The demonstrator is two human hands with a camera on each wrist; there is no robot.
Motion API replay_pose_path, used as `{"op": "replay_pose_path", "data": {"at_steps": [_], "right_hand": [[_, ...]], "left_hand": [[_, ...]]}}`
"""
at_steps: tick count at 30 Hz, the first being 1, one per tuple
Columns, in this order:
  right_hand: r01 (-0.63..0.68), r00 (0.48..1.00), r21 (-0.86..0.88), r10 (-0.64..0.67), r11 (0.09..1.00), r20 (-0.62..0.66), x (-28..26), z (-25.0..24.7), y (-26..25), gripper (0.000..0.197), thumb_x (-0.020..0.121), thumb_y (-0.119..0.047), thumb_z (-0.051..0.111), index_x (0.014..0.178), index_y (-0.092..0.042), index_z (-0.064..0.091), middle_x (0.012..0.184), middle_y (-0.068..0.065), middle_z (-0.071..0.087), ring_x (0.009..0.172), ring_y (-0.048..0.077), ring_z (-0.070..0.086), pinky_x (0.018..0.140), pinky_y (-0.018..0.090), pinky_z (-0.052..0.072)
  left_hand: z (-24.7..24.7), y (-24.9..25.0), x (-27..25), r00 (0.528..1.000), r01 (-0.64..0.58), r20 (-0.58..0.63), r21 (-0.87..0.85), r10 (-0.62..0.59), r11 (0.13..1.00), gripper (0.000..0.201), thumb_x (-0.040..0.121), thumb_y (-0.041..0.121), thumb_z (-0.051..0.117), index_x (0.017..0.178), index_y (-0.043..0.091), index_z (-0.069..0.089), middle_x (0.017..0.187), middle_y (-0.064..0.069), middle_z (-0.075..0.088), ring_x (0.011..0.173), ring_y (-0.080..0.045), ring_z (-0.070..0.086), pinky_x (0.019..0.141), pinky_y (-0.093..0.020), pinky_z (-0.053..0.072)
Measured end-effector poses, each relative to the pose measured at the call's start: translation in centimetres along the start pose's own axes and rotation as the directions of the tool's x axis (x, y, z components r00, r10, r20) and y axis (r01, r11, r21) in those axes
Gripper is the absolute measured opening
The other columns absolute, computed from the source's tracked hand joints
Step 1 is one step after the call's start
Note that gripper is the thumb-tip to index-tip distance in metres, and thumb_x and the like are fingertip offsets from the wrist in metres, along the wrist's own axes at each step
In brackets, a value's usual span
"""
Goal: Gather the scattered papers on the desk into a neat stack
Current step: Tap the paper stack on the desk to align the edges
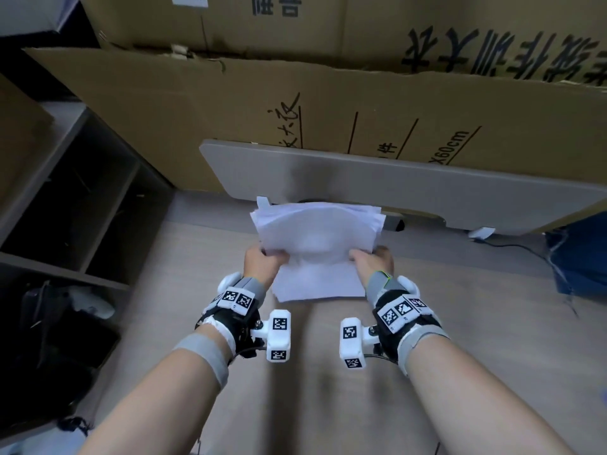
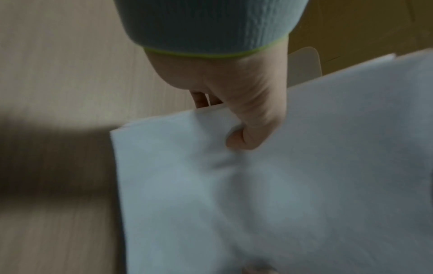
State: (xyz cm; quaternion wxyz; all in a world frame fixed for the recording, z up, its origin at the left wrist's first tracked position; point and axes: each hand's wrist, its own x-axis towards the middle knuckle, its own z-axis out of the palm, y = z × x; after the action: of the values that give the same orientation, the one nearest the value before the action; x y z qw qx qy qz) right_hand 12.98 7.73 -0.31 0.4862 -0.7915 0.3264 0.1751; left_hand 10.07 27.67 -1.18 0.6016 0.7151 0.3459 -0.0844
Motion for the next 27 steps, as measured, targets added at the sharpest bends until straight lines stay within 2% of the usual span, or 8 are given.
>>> {"op": "replay_pose_path", "data": {"at_steps": [5, 8, 10, 12, 15, 19, 24, 27], "right_hand": [[0.194, 0.969, -0.351, -0.234, 0.916, -0.075, -1.0, -1.7, -1.9, 0.02, 0.081, -0.016, 0.048, 0.084, -0.01, 0.066, 0.073, 0.012, 0.058, 0.072, 0.039, 0.052, 0.067, 0.03, 0.045], [0.373, 0.902, -0.577, -0.43, 0.726, 0.042, -1.6, -2.2, -3.3, 0.016, 0.079, -0.013, 0.048, 0.072, -0.012, 0.062, 0.079, 0.01, 0.064, 0.078, 0.036, 0.054, 0.071, 0.029, 0.042], [0.413, 0.88, -0.688, -0.457, 0.597, 0.131, -2.0, -2.3, -3.9, 0.02, 0.078, -0.015, 0.048, 0.057, -0.014, 0.048, 0.075, 0.006, 0.064, 0.072, 0.031, 0.048, 0.07, 0.029, 0.034], [0.44, 0.866, -0.75, -0.455, 0.494, 0.208, -2.4, -2.1, -4.3, 0.02, 0.075, -0.018, 0.046, 0.056, -0.018, 0.045, 0.075, 0.001, 0.064, 0.072, 0.028, 0.048, 0.074, 0.032, 0.032], [0.472, 0.851, -0.775, -0.445, 0.42, 0.278, -2.9, -1.7, -4.2, 0.016, 0.071, -0.018, 0.044, 0.056, -0.019, 0.048, 0.069, -0.002, 0.062, 0.07, 0.027, 0.052, 0.077, 0.034, 0.033], [0.521, 0.81, -0.785, -0.483, 0.334, 0.332, -3.4, -1.8, -3.3, 0.018, 0.073, -0.018, 0.045, 0.055, -0.019, 0.048, 0.062, -0.006, 0.054, 0.076, 0.026, 0.055, 0.08, 0.035, 0.034], [0.488, 0.792, -0.729, -0.594, 0.48, 0.14, -2.5, -2.2, -1.2, 0.026, 0.078, -0.032, 0.049, 0.096, -0.031, 0.068, 0.092, -0.007, 0.069, 0.097, 0.022, 0.056, 0.092, 0.037, 0.034], [0.393, 0.83, -0.616, -0.552, 0.682, -0.081, -1.0, -4.0, 0.7, 0.027, 0.068, -0.037, 0.061, 0.095, -0.031, 0.061, 0.081, -0.008, 0.061, 0.095, 0.021, 0.055, 0.103, 0.035, 0.034]], "left_hand": [[-1.0, -0.2, -0.1, 0.993, -0.056, -0.101, -0.01, 0.055, 0.998, 0.032, 0.073, -0.006, 0.073, 0.101, 0.005, 0.062, 0.087, -0.001, 0.063, 0.087, -0.021, 0.058, 0.058, -0.007, 0.045], [-1.9, 0.4, 0.2, 0.947, -0.262, -0.145, 0.174, 0.288, 0.949, 0.088, 0.064, 0.012, 0.084, 0.142, 0.018, 0.044, 0.133, 0.004, 0.048, 0.12, -0.012, 0.046, 0.099, -0.015, 0.037], [-2.0, 1.6, -0.2, 0.876, -0.448, 0.029, 0.417, 0.481, 0.791, 0.096, 0.06, 0.034, 0.085, 0.145, 0.022, 0.043, 0.145, 0.002, 0.044, 0.135, -0.014, 0.039, 0.114, -0.031, 0.03], [-1.7, 2.8, -0.7, 0.844, -0.517, 0.237, 0.599, 0.481, 0.612, 0.079, 0.063, 0.052, 0.08, 0.13, 0.02, 0.055, 0.131, -0.003, 0.057, 0.126, -0.023, 0.049, 0.108, -0.039, 0.037], [-1.3, 3.3, -1.3, 0.909, -0.414, 0.246, 0.438, 0.337, 0.798, 0.058, 0.059, 0.051, 0.083, 0.1, 0.015, 0.061, 0.094, -0.008, 0.07, 0.086, -0.021, 0.064, 0.082, -0.046, 0.054], [-1.6, 2.0, -1.7, 0.915, -0.327, 0.334, 0.291, 0.225, 0.899, 0.038, 0.068, 0.027, 0.088, 0.101, 0.019, 0.07, 0.097, -0.006, 0.075, 0.082, -0.014, 0.065, 0.079, -0.033, 0.054], [-0.9, 0.7, -2.4, 0.956, -0.189, 0.271, 0.266, 0.115, 0.945, 0.021, 0.078, 0.026, 0.082, 0.086, 0.009, 0.073, 0.08, -0.006, 0.066, 0.069, -0.019, 0.055, 0.062, -0.029, 0.044], [-2.0, 0.1, -1.6, 0.981, -0.112, 0.177, 0.177, 0.081, 0.978, 0.023, 0.077, 0.025, 0.084, 0.091, 0.011, 0.074, 0.088, -0.009, 0.071, 0.076, -0.023, 0.062, 0.069, -0.034, 0.048]]}}
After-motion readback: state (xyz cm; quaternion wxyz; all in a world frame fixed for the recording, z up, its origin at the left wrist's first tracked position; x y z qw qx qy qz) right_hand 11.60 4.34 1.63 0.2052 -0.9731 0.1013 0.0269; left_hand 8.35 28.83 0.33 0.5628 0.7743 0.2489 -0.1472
